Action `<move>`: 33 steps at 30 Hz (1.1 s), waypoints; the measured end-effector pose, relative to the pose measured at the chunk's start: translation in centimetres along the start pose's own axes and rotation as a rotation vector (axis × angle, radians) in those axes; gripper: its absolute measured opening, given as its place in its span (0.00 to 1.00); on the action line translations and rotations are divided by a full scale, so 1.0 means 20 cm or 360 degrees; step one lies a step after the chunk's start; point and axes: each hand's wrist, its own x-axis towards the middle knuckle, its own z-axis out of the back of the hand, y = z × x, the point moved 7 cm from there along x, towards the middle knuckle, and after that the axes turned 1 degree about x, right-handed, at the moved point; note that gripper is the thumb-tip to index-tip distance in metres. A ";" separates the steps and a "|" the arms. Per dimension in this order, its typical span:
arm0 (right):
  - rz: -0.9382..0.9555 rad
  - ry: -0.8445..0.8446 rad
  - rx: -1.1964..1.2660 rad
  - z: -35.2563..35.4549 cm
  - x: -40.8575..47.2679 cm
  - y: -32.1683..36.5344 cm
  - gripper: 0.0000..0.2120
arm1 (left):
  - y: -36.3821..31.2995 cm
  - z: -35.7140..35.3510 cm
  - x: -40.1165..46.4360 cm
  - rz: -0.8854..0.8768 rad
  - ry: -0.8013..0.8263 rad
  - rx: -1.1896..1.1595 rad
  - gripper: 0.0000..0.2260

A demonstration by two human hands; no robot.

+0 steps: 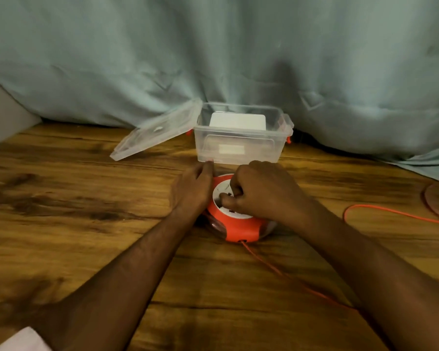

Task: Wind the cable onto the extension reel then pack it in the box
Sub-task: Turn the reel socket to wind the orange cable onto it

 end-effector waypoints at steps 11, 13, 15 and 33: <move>0.0289 0.0406 0.0416 0.06 -0.02 -0.20 0.19 | -0.02 0.01 0.04 -0.0181 0.0030 0.0277 0.28; 0.0292 0.0374 0.0488 0.04 -0.01 -0.19 0.19 | -0.02 0.04 0.05 -0.0203 0.0020 0.0367 0.32; 0.0295 0.0348 0.0547 0.05 -0.02 -0.19 0.19 | -0.02 0.05 0.05 -0.0220 0.0076 0.0432 0.32; 0.0045 -0.0079 0.0182 0.09 -0.04 -0.13 0.25 | 0.01 -0.02 0.07 -0.0023 0.0519 -0.0930 0.12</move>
